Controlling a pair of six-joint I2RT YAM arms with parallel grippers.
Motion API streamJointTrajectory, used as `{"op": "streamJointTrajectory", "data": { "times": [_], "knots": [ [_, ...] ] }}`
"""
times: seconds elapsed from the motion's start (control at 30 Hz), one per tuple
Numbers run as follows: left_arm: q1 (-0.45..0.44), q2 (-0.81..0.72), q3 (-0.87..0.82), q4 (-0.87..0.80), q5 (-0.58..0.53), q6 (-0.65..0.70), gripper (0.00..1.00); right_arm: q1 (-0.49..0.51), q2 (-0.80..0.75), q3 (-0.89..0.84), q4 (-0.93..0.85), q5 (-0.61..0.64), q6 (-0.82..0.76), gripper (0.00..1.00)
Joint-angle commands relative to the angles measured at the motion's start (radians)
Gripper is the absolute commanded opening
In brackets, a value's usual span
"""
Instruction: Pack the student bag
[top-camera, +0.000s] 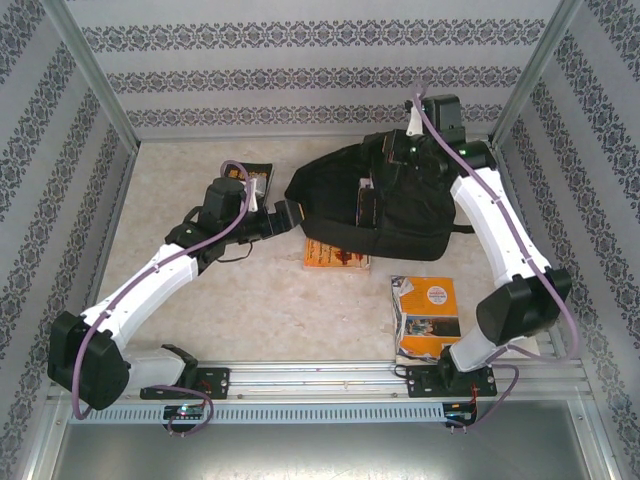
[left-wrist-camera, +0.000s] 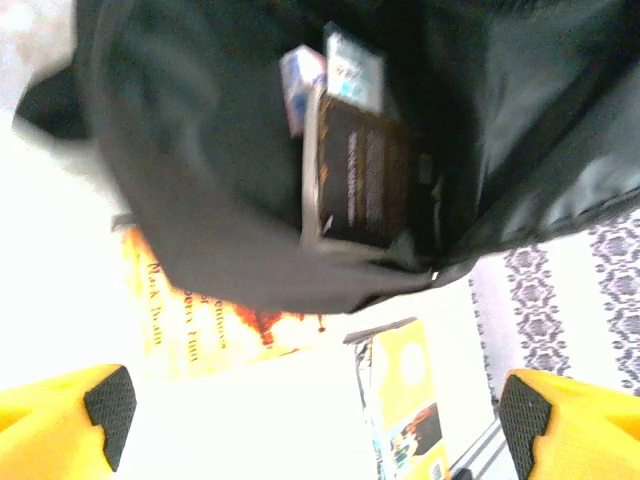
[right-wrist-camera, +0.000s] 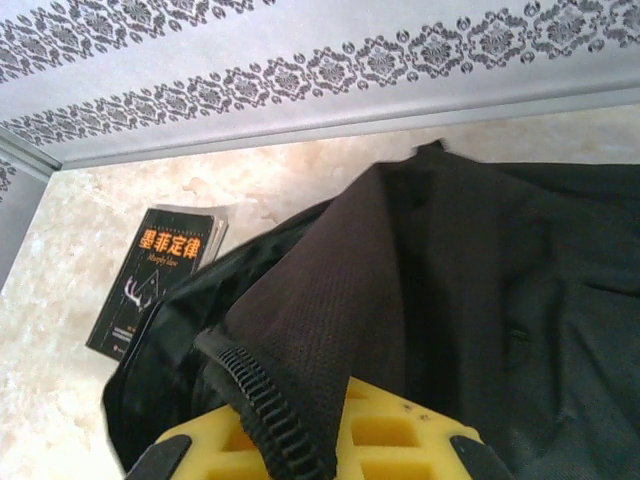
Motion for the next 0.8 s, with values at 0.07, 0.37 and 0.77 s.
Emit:
{"op": "streamJointTrajectory", "data": {
  "times": [0.07,0.37,0.77],
  "knots": [
    [0.026,-0.034,-0.028,-0.053,-0.027,0.042,0.94,0.037,0.100,0.107,0.024,-0.029,-0.055,0.00],
    [0.034,-0.034,-0.051,-0.092,-0.052,0.047,0.94,0.192,0.212,0.054,0.024,0.011,-0.079,0.14],
    [0.054,0.066,-0.133,0.036,0.022,-0.073,0.91,0.271,-0.174,-0.350,0.082,0.273,0.052,0.61]
  ]
}}
